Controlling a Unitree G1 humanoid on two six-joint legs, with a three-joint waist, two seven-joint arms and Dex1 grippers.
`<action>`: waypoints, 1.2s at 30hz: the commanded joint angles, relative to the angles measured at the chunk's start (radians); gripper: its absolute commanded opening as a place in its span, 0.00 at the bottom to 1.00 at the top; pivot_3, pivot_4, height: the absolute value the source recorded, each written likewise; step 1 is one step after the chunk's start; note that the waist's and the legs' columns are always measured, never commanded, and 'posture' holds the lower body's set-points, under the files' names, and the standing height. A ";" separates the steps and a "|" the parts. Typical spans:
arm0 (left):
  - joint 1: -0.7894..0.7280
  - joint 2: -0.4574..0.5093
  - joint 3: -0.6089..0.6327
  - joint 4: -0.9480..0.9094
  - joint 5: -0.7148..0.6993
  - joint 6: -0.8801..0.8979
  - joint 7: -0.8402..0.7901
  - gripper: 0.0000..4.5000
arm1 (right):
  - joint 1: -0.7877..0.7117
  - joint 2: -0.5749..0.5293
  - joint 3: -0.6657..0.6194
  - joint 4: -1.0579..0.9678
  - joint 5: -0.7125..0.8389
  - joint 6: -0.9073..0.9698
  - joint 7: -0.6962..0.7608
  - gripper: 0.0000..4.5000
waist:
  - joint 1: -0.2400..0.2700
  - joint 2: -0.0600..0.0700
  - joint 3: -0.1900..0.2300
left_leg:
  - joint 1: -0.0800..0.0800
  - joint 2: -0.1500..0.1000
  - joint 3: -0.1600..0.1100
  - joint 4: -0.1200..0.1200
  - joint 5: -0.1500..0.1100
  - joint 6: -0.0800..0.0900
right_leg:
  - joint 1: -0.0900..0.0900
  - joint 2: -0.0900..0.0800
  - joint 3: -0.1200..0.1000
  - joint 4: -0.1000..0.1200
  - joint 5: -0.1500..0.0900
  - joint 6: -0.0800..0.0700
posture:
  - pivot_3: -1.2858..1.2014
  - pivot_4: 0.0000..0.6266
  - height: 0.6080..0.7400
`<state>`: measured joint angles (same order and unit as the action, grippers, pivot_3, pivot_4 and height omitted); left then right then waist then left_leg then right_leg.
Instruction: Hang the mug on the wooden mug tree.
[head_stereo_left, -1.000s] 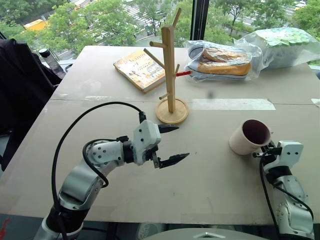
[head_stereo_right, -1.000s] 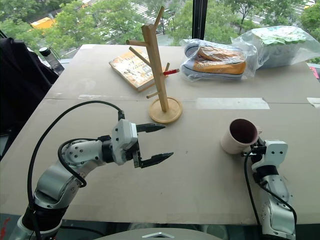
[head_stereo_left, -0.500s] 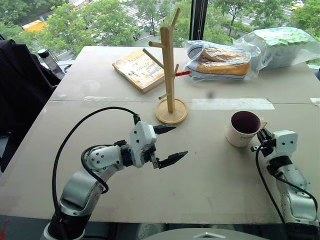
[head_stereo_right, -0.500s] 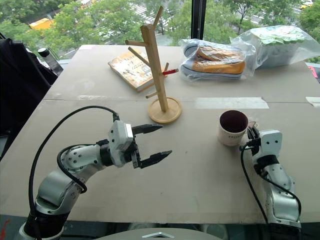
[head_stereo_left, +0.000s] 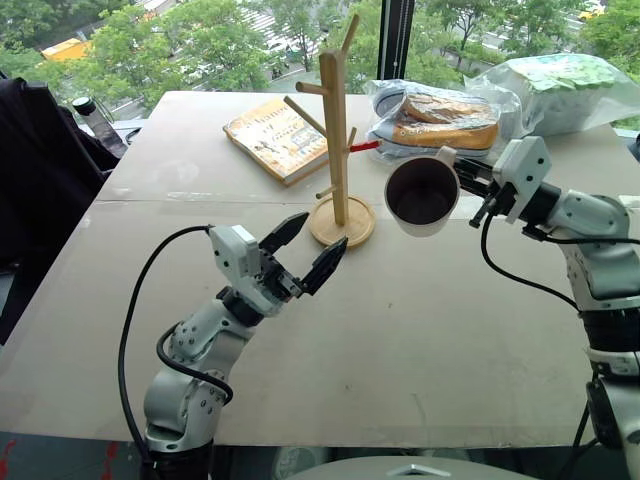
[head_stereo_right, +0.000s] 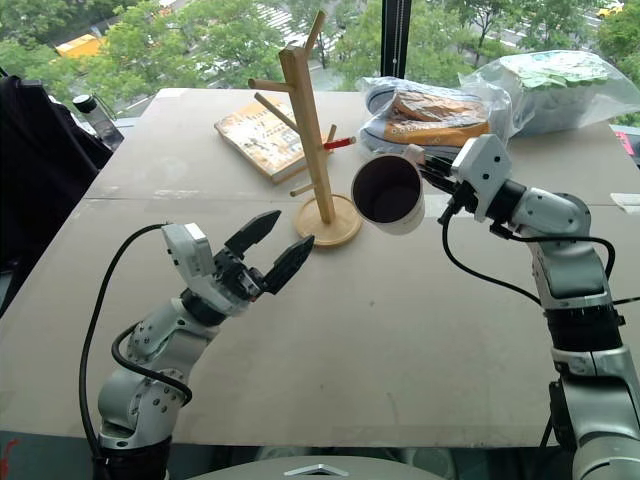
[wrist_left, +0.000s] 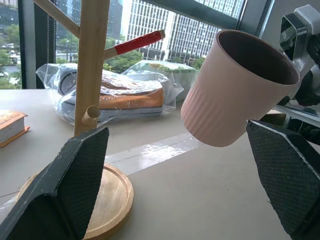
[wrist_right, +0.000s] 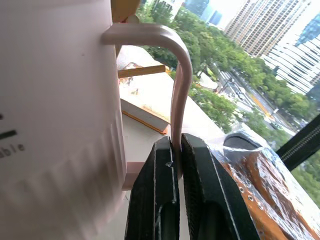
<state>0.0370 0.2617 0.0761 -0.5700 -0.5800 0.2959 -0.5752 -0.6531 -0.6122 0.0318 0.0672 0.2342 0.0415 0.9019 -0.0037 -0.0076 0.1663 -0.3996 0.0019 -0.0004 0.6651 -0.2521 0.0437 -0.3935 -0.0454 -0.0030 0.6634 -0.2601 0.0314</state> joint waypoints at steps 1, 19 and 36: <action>0.014 -0.023 0.008 -0.066 0.002 -0.058 0.039 1.00 | -0.165 0.006 0.021 0.146 0.008 -0.053 0.120 0.01 | 0.000 -0.001 0.000 | 0.000 0.000 -0.001 0.000 0.000 0.000 | 0.000 0.000 -0.001 0.000 0.000 0.000 | 0.52 0.24 1.00; 0.103 -0.027 -0.041 -0.098 0.051 -0.164 0.073 1.00 | -0.580 0.213 0.106 0.756 -0.124 -0.389 0.304 0.01 | -0.009 0.000 0.001 | -0.001 0.000 0.000 -0.001 0.000 0.000 | -0.002 -0.003 -0.001 0.000 0.000 -0.001 | 0.52 0.24 1.00; 0.160 0.056 -0.079 -0.090 0.041 -0.208 -0.044 1.00 | -0.582 0.163 0.010 0.808 -0.139 -0.330 0.168 0.99 | -0.005 0.001 0.002 | -0.001 0.000 0.000 -0.011 0.000 -0.001 | -0.005 -0.005 -0.001 -0.003 0.000 -0.002 | 0.52 0.24 1.00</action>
<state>0.1853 0.3031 -0.0020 -0.6214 -0.5353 0.1005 -0.6079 -1.2479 -0.4069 0.0969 0.9137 0.0543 -0.3192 1.0708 -0.0086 -0.0064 0.1681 -0.4009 0.0017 -0.0003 0.6541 -0.2523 0.0426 -0.3985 -0.0505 -0.0042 0.6595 -0.2596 0.0295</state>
